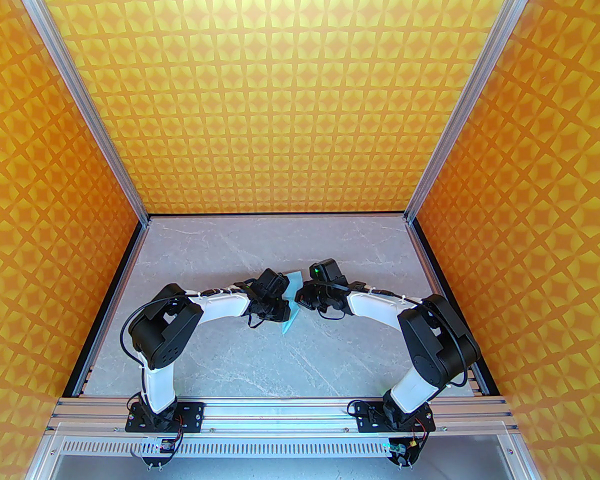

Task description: Fold a paper plane with a square sheet of paper (fold left side to right side)

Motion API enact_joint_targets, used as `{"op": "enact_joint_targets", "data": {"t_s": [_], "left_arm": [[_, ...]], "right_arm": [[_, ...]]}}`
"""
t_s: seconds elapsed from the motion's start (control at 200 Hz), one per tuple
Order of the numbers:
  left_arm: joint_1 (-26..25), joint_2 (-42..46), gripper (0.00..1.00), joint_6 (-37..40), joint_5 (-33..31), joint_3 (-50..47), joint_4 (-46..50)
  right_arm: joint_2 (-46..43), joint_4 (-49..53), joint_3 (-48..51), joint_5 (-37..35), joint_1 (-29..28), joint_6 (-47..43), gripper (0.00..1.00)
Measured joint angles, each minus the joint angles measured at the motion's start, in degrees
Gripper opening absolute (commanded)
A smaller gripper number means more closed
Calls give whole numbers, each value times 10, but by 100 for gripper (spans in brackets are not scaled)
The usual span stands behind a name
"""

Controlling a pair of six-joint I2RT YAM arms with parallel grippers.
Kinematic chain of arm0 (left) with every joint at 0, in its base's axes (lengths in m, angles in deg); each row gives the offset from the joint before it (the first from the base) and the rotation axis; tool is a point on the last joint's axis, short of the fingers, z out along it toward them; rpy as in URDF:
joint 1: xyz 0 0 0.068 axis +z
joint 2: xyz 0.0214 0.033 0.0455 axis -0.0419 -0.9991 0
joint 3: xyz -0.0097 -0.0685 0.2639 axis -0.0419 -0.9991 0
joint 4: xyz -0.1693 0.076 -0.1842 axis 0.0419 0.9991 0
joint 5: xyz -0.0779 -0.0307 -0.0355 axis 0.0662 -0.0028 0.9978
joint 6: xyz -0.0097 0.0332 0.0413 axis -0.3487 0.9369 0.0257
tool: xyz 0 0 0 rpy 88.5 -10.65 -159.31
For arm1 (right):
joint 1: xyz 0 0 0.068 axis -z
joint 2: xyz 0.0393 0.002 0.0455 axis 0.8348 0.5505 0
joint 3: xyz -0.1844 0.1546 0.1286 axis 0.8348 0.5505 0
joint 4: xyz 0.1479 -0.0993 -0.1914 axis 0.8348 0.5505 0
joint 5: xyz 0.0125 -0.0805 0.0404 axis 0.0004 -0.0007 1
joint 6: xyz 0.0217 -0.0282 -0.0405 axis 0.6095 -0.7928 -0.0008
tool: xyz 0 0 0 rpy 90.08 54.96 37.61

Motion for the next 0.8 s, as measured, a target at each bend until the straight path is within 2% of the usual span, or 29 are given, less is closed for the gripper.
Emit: {"op": "enact_joint_targets", "data": {"t_s": [0.8], "left_arm": [[-14,-21,12,19,-16,28,2]], "right_arm": [[51,-6,-44,-1,2,45,0]]}}
